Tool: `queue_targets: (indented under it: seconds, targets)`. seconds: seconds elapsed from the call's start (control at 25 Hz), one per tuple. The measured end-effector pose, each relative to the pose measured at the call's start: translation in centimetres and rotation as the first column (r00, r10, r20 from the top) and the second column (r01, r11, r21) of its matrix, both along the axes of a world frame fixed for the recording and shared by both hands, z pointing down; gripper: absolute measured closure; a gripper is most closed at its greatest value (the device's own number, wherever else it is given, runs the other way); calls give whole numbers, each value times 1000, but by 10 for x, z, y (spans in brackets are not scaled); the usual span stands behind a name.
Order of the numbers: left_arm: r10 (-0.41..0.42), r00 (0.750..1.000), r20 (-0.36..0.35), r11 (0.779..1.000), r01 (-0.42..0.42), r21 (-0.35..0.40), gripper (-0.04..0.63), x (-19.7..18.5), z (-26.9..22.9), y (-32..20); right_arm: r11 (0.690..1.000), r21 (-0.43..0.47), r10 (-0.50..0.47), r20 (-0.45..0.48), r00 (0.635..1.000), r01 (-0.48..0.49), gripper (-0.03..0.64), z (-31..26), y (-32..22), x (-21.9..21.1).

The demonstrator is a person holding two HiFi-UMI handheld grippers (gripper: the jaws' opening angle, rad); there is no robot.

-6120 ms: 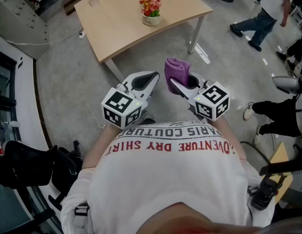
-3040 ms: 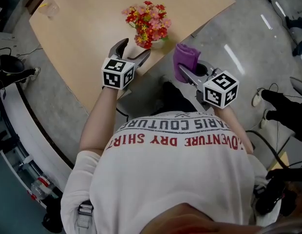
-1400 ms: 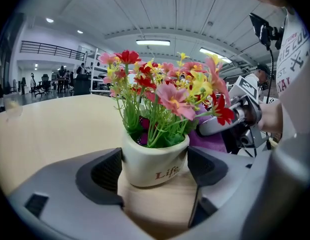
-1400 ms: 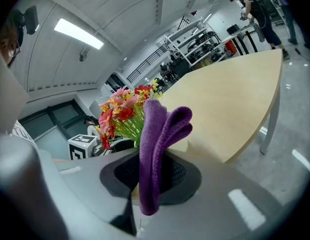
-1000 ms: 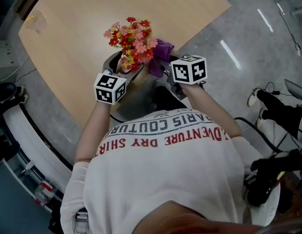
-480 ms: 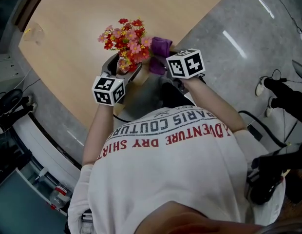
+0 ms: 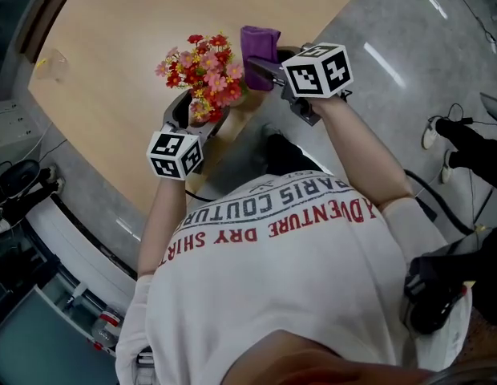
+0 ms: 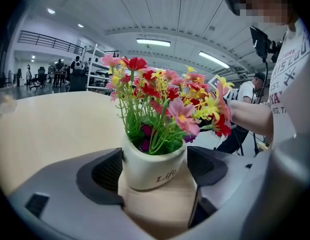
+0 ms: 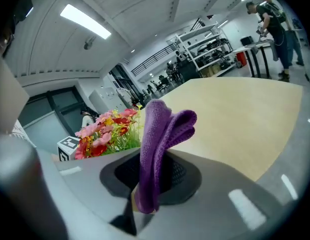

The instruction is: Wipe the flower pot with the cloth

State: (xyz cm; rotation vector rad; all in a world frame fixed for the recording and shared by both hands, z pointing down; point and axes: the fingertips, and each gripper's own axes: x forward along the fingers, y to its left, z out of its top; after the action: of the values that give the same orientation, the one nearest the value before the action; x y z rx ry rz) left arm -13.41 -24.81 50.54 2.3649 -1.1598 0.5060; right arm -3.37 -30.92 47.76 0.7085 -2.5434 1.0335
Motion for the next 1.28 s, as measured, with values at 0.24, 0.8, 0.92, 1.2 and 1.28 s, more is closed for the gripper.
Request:
queue_targets:
  seconds: [0.24,0.8,0.92,1.2,1.28]
  targets:
    - [-11,1000,-28,1000,11,-2,189,1,-5,1,991,24,-128,-40,991,129,555,-6,-8,-25]
    - [0,999,-51,1000,0,6,207,-2,-7,-3,978,-59,-208,-277,938,200,557,57,-10,-34]
    - [23,999,-47,1000,-23,10,207,-1,-8,4,980,-63,-198,-267,943,188,557,57,-2,-31]
    - [145,989,-41,989,-145,7,207,-6,-11,10,979,-58,-206,-276,939,198,558,52,15,-31]
    - [197,980,-36,980,-197,4,207,-9,-7,12,977,-58,-213,-276,937,205,559,54,22,-33]
